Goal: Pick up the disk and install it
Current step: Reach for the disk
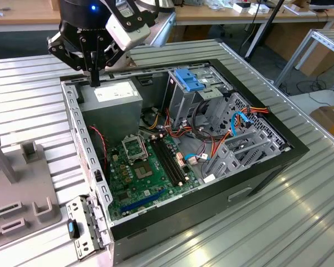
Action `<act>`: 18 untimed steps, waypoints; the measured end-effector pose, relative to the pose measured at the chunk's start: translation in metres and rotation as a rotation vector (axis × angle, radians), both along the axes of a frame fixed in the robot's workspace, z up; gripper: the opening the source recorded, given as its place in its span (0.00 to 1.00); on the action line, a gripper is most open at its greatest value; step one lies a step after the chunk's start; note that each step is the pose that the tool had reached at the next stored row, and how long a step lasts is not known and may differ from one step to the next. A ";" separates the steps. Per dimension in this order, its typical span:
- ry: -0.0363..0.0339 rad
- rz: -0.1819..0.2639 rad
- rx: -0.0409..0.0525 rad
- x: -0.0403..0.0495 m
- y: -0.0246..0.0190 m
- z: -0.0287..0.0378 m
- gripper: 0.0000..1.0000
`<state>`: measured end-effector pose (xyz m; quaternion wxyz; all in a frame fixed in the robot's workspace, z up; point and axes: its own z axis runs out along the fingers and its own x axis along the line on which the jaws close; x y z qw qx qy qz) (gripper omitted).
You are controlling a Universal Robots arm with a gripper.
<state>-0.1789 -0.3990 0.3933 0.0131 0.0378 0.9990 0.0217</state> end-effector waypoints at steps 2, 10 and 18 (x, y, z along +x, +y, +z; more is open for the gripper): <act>0.0000 0.000 0.0000 -0.0034 0.0000 0.0000 0.11; -0.0001 0.000 0.0001 -0.0160 0.0000 0.0000 0.11; 0.0000 0.000 0.0000 -0.0321 0.0000 0.0000 0.11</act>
